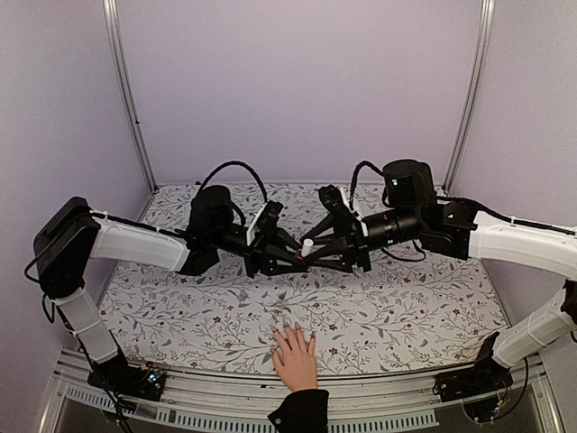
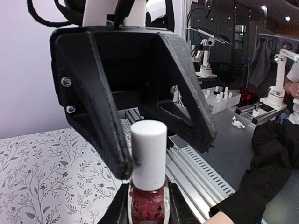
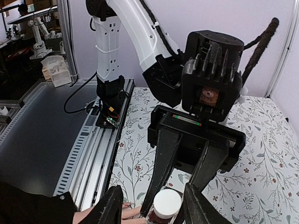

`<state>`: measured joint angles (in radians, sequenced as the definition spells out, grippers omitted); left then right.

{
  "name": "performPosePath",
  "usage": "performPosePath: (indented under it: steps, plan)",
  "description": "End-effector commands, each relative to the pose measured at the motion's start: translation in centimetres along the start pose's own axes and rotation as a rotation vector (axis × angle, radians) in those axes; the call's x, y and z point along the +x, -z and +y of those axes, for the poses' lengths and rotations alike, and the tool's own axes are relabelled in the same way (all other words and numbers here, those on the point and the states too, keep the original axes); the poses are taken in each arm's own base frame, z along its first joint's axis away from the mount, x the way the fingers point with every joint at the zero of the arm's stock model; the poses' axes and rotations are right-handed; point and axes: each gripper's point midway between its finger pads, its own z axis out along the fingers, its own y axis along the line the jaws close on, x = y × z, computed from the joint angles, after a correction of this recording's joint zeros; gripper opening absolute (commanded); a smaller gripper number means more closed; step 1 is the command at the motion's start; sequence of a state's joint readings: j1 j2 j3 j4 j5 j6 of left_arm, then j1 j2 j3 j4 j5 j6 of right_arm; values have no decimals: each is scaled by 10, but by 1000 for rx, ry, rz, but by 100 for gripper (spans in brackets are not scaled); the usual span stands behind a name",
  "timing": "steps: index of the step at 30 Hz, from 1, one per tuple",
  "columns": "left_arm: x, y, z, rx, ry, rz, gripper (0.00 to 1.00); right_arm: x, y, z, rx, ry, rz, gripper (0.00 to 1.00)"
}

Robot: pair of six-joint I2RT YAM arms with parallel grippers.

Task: Paint the nails
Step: Screw the nail polish bottle.

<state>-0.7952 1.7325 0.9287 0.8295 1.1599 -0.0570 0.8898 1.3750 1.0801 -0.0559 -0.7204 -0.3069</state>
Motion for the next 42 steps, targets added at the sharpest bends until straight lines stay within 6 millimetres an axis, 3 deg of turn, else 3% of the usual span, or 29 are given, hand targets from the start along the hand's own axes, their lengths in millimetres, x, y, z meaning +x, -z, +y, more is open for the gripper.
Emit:
performPosePath:
  steps: [1,8,11,27,42]
  plan:
    - [-2,-5,-3,48,4,3,0,-9,0,6,-51,16,-18,38]
    - [-3,-4,3,3,-10,3,0,-7,-3,4,-53,0,-10,13]
    - [-7,0,11,-51,-23,2,0,-2,-5,2,-46,-14,5,9]
    - [-41,25,42,-372,-121,-71,0,7,-10,-24,83,-49,36,2]
    - [-43,45,73,-605,-86,-106,0,6,-12,-55,226,-100,41,0]
